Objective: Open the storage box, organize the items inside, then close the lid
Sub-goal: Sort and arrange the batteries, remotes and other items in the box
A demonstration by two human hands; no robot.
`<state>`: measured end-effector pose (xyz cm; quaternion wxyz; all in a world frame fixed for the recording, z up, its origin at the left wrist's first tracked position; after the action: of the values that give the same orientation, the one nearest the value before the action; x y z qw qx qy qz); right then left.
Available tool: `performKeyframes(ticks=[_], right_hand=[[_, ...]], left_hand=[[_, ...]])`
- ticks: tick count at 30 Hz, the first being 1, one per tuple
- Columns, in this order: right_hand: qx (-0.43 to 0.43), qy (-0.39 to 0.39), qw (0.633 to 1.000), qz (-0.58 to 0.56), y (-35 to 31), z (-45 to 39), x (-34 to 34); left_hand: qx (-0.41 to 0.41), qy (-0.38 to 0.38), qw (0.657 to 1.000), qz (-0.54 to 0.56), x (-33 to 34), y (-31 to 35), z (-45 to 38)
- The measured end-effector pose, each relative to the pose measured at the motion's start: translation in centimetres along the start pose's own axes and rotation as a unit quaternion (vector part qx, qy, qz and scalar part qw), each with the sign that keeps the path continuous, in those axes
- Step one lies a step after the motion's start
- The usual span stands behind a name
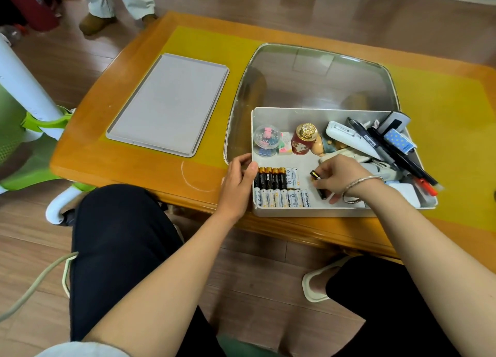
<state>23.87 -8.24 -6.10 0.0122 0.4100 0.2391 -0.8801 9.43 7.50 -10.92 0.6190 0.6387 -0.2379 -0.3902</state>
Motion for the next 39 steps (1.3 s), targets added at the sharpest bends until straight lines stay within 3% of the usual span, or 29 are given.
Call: performKeyframes(ticks=[6, 11, 14, 16, 17, 19, 22, 25, 28, 32, 39], right_hand=[[-0.057, 0.104, 0.99, -0.081, 2.5, 2.7, -6.5], [-0.075, 0.094, 0.991, -0.057, 4.8, 3.3, -6.0], [-0.081, 0.101, 0.987, -0.101, 5.9, 3.5, -5.5], [-0.081, 0.1, 0.984, -0.127, 6.7, 3.3, -5.3], [-0.08, 0.1, 0.982, -0.139, 7.0, 3.3, -5.2], [-0.079, 0.104, 0.977, -0.168, 7.4, 3.2, -5.3], [-0.072, 0.111, 0.971, -0.2, 7.5, 3.1, -5.2], [-0.064, 0.119, 0.965, -0.223, 7.4, 3.1, -5.1], [-0.065, 0.117, 0.957, -0.256, 7.4, 3.2, -5.0], [-0.077, 0.115, 0.949, -0.283, 7.1, 3.2, -4.9], [-0.087, 0.117, 0.953, -0.266, 6.8, 3.2, -4.6]], left_hand=[[-0.013, -0.006, 1.0, 0.023, 0.1, -0.1, -0.1], [-0.032, -0.013, 0.997, 0.068, -0.3, 0.2, -0.3], [0.077, 0.062, 0.992, -0.076, -1.3, 3.3, -0.4], [0.19, 0.087, 0.963, -0.173, -0.9, 6.5, -0.4], [0.241, 0.062, 0.948, -0.198, -0.1, 8.0, -0.5], [0.301, -0.069, 0.924, -0.224, 2.7, 9.9, -0.9], [0.256, -0.311, 0.86, -0.313, 8.1, 9.3, -1.7], [0.197, -0.438, 0.768, -0.424, 12.2, 6.8, -2.3], [0.207, -0.464, 0.716, -0.479, 14.6, 5.6, -2.5], [0.275, -0.42, 0.668, -0.549, 15.7, 5.6, -3.1], [0.293, -0.409, 0.666, -0.551, 15.8, 5.4, -3.1]])
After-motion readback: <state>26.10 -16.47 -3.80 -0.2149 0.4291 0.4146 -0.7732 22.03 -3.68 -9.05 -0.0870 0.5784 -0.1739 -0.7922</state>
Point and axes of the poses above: each hand's wrist, its own z-axis away from the middle knuckle, its own x-axis out of the palm, y = z × x, the point moved 6 cm from there along -z, towards the middle knuckle, and after that the axes turned 6 degrees about x, right-handed, at the moved point
